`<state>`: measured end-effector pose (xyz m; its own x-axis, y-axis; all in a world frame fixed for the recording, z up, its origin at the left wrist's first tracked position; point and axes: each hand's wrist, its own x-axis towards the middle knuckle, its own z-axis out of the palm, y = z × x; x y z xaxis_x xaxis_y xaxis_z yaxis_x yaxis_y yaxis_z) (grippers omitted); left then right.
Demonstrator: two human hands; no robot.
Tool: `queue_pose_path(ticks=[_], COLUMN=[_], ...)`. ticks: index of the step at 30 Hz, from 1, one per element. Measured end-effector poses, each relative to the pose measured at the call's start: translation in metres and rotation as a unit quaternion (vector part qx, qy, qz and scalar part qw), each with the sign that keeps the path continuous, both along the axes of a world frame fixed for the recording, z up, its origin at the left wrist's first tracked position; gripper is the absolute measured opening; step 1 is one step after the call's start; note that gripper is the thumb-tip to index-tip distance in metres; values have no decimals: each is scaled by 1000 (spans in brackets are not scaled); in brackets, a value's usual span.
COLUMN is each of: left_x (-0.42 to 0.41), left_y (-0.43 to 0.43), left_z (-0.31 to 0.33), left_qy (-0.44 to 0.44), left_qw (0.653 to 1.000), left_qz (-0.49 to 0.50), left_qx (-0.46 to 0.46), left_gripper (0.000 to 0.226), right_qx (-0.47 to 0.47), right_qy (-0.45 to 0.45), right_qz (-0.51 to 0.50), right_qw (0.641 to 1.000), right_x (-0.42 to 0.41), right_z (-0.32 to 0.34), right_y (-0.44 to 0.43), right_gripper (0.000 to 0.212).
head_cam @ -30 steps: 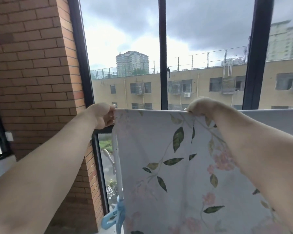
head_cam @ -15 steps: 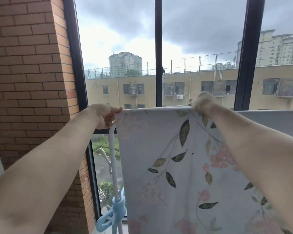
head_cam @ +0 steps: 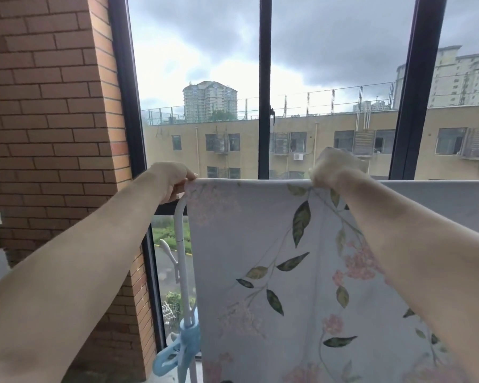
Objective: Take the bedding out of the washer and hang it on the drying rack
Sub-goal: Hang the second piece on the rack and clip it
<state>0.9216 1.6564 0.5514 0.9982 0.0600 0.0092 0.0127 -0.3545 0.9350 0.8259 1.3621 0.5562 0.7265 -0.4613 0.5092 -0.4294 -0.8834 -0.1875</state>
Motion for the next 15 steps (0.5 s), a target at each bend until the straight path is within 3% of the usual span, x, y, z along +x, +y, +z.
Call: queue_pose_path(ticks=[2, 4, 6, 8, 9, 11, 13, 15], left_x=[-3, -15, -22, -25, -23, -13, -5, -1], left_y=[-14, -31, -47, -56, -57, -53, -46, -36], left_z=[0, -7, -21, -34, -38, -46, -56, -65], left_qy=[-128, -210, -254, -332, -373, -412, -386, -378], left_qw=[969, 902, 830, 780, 775, 801, 842, 856], left_qz=[53, 74, 119, 148, 139, 66, -20, -41], left_qx=[206, 370, 483, 509, 491, 429, 376, 350], left_gripper=[24, 34, 51, 52, 51, 52, 55, 59], right_qx=[-49, -58, -50, -50, -62, -91, -103, -103], right_qy=[-74, -97, -71, -39, -32, -42, -53, -52], right_qz=[48, 127, 182, 189, 179, 155, 149, 151], right_qw=[995, 985, 979, 980, 981, 983, 982, 982], right_x=[4, 7, 14, 21, 22, 22, 21, 19], right_z=[-5, -10, -17, -30, -37, -47, -50, -49], right_y=[4, 20, 37, 49, 51, 52, 49, 49], right_gripper=[29, 42, 52, 60, 63, 67, 67, 64])
